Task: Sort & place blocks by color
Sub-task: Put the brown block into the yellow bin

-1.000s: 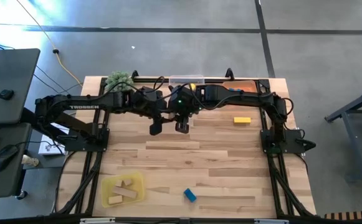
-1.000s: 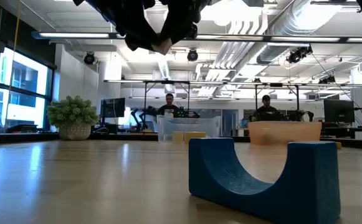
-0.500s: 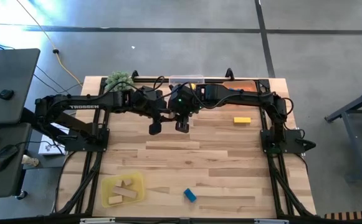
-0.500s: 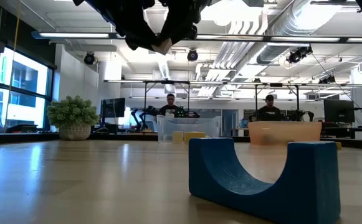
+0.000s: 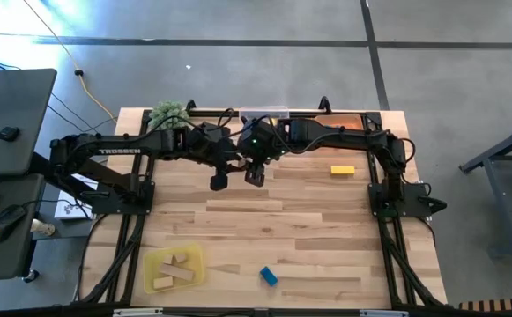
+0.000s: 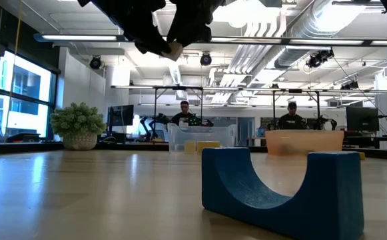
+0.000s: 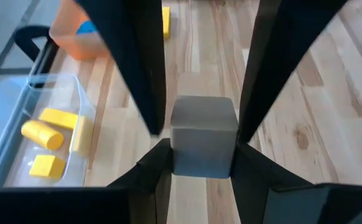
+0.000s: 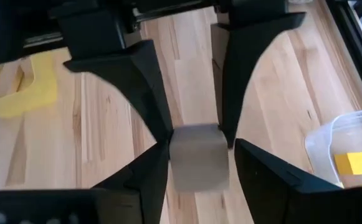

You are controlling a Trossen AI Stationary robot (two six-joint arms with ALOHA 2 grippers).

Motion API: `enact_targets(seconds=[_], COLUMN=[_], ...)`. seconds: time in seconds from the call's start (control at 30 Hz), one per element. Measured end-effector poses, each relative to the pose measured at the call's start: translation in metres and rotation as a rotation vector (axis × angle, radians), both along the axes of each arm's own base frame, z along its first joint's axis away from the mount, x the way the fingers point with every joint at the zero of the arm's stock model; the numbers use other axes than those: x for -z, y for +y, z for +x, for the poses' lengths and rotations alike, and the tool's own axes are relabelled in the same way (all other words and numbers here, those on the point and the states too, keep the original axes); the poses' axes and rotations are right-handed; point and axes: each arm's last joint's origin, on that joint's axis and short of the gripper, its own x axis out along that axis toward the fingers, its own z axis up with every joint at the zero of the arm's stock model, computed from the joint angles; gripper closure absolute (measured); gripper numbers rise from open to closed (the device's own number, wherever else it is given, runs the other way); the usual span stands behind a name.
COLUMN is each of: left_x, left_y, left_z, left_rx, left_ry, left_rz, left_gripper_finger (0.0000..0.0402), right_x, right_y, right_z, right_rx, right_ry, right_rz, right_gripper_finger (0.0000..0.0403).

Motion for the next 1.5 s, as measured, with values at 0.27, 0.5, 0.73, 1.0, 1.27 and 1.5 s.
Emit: enact_targets(seconds=[0.27, 0.5, 0.73, 1.0, 1.27, 1.5], left_x=[0.008, 0.006, -0.003, -0.004, 0.001, 0.004], left_y=[-0.002, -0.012, -0.037, -0.080, -0.130, -0.169], left_z=[-0.007, -0.021, -0.042, -0.065, -0.078, -0.091], left_rx=[-0.008, -0.033, -0.153, -0.205, -0.210, -0.203], left_ry=[0.111, 0.194, 0.249, 0.374, 0.474, 0.507], left_rz=[-0.013, -0.048, -0.127, -0.267, -0.363, -0.429], left_gripper_finger=[0.0298, 0.0298, 0.0298, 0.0298, 0.0298, 0.0297], right_x=[-0.001, -0.007, -0.007, -0.004, -0.002, -0.002], right_y=[0.000, -0.001, -0.002, 0.001, 0.012, 0.024], right_z=[-0.003, -0.010, -0.011, -0.015, -0.017, -0.017], right_rx=[0.005, 0.039, 0.031, -0.004, -0.014, -0.048], right_ry=[0.011, 0.021, 0.030, 0.080, 0.114, 0.122], right_rz=[0.001, 0.024, 0.028, 0.118, 0.150, 0.145], right_gripper_finger=[0.0230, 0.0229, 0.0229, 0.0229, 0.0229, 0.0229])
